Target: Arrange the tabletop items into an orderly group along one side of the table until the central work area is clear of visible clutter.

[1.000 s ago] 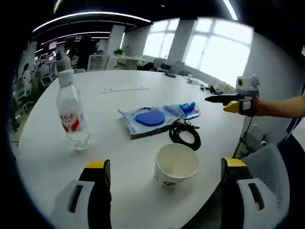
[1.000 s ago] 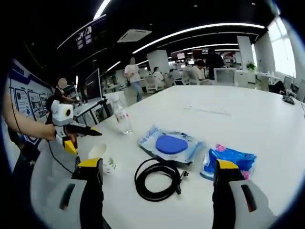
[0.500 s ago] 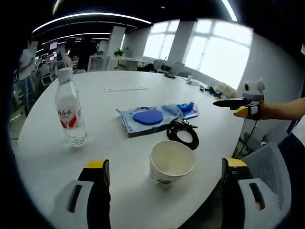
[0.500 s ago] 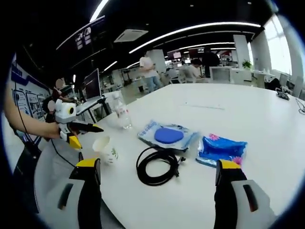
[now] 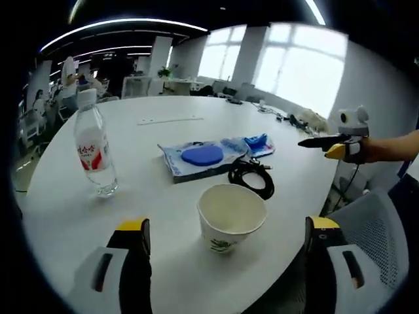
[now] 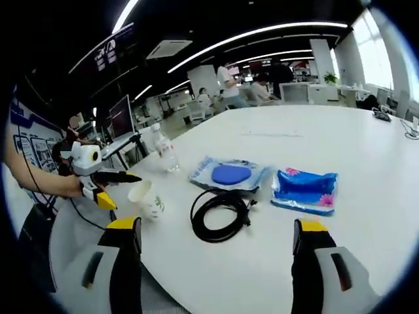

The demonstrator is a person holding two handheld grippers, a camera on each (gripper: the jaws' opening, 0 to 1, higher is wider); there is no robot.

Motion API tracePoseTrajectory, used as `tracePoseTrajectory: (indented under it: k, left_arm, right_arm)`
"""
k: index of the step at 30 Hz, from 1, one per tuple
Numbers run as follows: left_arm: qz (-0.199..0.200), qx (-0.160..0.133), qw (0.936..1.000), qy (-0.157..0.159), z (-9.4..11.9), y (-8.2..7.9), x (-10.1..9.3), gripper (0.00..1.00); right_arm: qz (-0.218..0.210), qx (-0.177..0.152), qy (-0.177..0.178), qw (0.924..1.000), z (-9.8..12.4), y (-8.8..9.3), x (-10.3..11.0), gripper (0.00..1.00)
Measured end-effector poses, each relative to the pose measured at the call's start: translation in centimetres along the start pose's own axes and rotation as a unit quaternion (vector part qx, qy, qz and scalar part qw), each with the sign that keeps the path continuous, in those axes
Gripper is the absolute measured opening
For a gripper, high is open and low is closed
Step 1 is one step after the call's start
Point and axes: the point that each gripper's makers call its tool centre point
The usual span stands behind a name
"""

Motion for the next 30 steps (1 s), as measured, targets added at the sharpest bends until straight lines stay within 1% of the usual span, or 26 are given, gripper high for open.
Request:
tracePoseTrajectory:
  k: [3,6,8,10,12,14,17,20,22,24,26,28,30]
  left_arm:
    - [0.006,0.0,0.9999,-0.01,-0.6,0.4,0.2,0.96]
    - [0.006,0.008,0.9996,-0.026,-1.3,1.0,0.7,0.96]
    - [0.006,0.009,0.9995,-0.028,-1.7,1.2,0.9,0.96]
    - [0.003,0.011,0.9995,-0.03,-1.9,1.3,0.8,0.94]
    - [0.001,0.019,0.9993,-0.032,-2.2,1.5,0.8,0.92]
    - [0.001,0.019,0.9992,-0.035,-2.3,1.6,0.9,0.91]
    - [0.003,0.021,0.9989,-0.041,-2.5,1.6,1.2,0.85]
    - [0.008,0.026,0.9986,-0.045,-2.7,1.9,1.5,0.84]
    - [0.009,0.024,0.9988,-0.043,-2.7,1.9,1.4,0.8]
    - [-0.001,0.021,0.9989,-0.043,-2.9,1.7,1.5,0.74]
    - [-0.004,0.025,0.9988,-0.042,-2.9,1.9,1.5,0.68]
    - [-0.002,0.021,0.9988,-0.045,-2.9,1.9,1.6,0.65]
    - [-0.003,0.02,0.9989,-0.042,-2.9,1.8,1.4,0.58]
  right_arm:
    - [-0.005,0.005,0.003,1.0,0.1,0.4,-0.1,0.94]
    - [-0.012,0.003,0.011,0.9999,0.4,0.5,-0.4,0.93]
    - [-0.014,0.001,0.014,0.9998,0.6,0.5,-0.5,0.92]
    - [-0.017,-0.001,0.018,0.9997,0.8,0.5,-0.6,0.92]
    - [-0.02,-0.001,0.021,0.9996,1.0,0.6,-0.8,0.92]
    - [-0.022,0.001,0.024,0.9995,1.1,0.8,-0.9,0.91]
    - [-0.03,0.001,0.029,0.9991,1.3,1.1,-1.0,0.9]
    - [-0.035,0.002,0.032,0.9989,1.4,1.5,-1.1,0.89]
    - [-0.038,0.003,0.034,0.9987,1.4,1.7,-1.1,0.89]
    - [-0.041,0.004,0.035,0.9985,1.5,1.8,-0.9,0.89]
    - [-0.043,0.004,0.034,0.9985,1.4,1.9,-0.7,0.89]
    - [-0.047,0.005,0.031,0.9984,1.3,2.0,-0.6,0.89]
    - [-0.045,0.008,0.032,0.9984,1.3,2.2,-0.5,0.88]
Point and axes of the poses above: the point that each gripper's makers call its tool centre point, and the gripper's own axes: z roughly backward along the fingers, x roughly to its left, y roughly out of its underside, and after that the axes turned 2 degrees about z, right-handed
